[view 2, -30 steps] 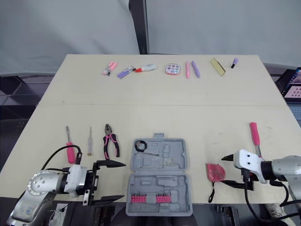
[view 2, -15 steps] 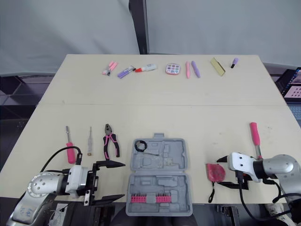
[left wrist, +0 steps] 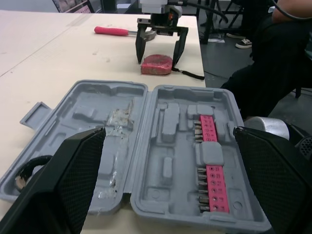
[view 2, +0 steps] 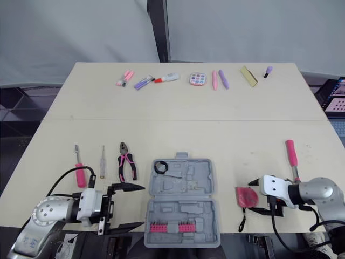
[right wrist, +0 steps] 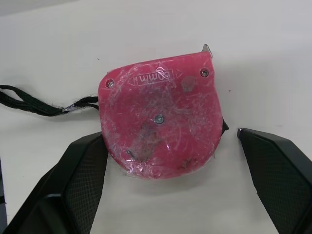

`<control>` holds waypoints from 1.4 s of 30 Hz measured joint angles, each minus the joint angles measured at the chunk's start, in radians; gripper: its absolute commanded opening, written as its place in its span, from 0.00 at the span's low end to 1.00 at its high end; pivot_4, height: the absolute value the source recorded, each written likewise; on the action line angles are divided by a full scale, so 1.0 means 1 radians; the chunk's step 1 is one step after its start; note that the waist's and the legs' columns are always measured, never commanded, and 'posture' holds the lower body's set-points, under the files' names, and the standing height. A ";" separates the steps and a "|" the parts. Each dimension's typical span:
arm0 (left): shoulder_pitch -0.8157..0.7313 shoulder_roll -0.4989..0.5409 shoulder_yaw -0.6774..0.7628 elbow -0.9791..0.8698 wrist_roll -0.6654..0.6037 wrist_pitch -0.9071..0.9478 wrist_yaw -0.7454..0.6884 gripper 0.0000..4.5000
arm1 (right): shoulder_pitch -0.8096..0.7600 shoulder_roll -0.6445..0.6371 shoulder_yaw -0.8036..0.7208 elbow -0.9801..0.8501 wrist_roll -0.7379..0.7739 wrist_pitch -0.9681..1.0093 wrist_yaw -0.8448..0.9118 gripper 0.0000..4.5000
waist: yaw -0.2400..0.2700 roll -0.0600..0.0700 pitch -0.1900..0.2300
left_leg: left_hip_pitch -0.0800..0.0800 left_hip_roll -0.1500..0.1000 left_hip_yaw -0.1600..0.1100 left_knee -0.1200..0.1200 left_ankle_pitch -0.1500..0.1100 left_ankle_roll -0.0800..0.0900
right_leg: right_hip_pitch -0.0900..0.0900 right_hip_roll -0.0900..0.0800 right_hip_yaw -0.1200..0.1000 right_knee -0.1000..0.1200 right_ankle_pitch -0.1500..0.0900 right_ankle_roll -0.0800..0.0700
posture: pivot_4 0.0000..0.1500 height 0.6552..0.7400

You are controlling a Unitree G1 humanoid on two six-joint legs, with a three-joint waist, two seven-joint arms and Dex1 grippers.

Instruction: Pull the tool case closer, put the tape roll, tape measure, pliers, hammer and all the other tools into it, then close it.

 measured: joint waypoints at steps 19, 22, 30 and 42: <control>-0.031 0.006 0.000 -0.034 -0.001 0.068 0.025 1.00 | -0.023 0.013 0.021 0.005 -0.006 -0.024 0.008 0.98 | 0.000 0.000 0.000 | 0.000 0.000 0.000 0.000 0.000 0.000 | 0.000 0.000 0.000 0.000 0.000 0.000 | 1.00 0.69; -0.031 0.006 0.000 -0.034 -0.001 0.067 0.025 1.00 | -0.024 0.013 0.022 0.005 -0.006 -0.024 0.008 0.89 | 0.000 0.000 0.000 | 0.000 0.000 0.000 0.000 0.000 0.000 | 0.000 0.000 0.000 0.000 0.000 0.000 | 1.00 0.69; -0.030 0.004 -0.001 -0.031 -0.001 0.065 0.033 1.00 | -0.025 0.013 0.028 0.005 -0.005 -0.039 0.011 0.66 | 0.000 0.000 0.000 | 0.000 0.000 0.000 0.000 0.000 0.000 | 0.000 0.000 0.000 0.000 0.000 0.000 | 1.00 0.69; -0.030 -0.021 -0.006 -0.026 -0.001 0.065 0.061 1.00 | -0.105 -0.084 0.029 -0.311 -0.006 0.317 0.013 0.66 | 0.001 0.001 0.000 | -0.001 0.000 0.000 0.000 0.000 0.000 | -0.001 0.000 0.000 0.001 0.000 0.000 | 1.00 0.69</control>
